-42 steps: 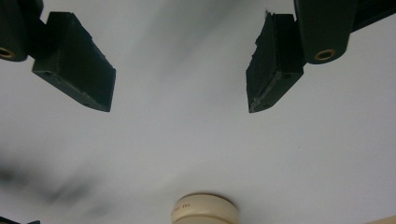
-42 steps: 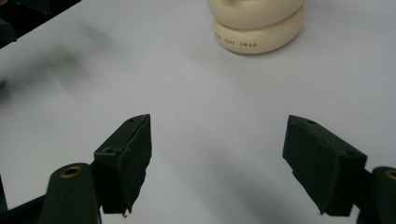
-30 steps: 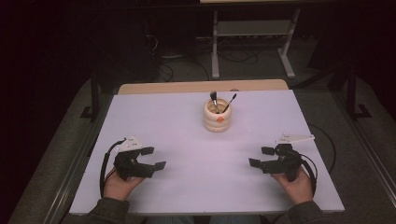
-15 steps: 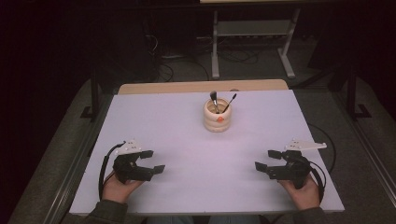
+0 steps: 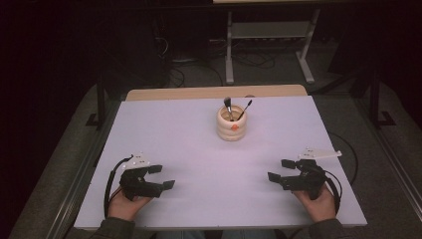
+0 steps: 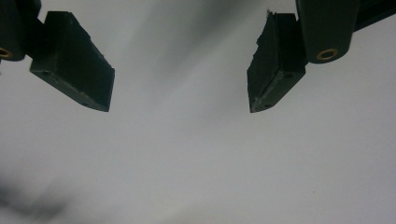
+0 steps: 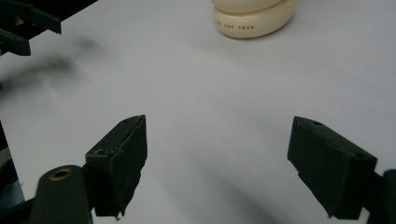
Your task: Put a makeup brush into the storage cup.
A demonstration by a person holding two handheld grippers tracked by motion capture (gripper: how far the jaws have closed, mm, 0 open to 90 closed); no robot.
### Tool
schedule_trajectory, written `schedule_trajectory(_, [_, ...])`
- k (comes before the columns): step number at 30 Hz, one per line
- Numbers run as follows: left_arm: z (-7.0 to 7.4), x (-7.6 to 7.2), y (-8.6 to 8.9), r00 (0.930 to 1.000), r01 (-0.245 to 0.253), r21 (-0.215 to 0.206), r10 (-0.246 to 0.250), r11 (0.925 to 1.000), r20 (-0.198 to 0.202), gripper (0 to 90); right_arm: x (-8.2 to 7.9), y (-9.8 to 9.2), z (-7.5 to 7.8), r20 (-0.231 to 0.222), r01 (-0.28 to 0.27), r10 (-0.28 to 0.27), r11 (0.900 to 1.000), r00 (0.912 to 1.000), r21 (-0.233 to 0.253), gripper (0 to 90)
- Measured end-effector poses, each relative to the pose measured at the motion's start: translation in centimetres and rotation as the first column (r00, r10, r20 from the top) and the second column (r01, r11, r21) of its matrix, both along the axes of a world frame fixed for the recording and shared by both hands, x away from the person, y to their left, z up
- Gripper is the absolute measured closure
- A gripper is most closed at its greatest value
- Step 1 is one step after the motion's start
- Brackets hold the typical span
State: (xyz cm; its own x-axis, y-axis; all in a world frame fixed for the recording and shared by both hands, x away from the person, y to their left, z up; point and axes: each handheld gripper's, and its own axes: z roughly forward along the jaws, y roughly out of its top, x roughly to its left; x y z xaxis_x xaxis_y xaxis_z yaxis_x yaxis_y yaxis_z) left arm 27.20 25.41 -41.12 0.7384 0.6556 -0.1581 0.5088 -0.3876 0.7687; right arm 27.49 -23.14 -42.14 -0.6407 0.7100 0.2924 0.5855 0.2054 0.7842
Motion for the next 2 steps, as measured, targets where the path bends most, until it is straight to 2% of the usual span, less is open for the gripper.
schedule_trajectory(2, [-0.01, 0.06, 0.0, 1.0, -0.001, -0.001, 0.001, 1.0, 0.003, 22.7, 0.05, 0.17, 0.01, 0.003, -0.009, 0.009, 1.0, 1.0, -0.003, 18.8])
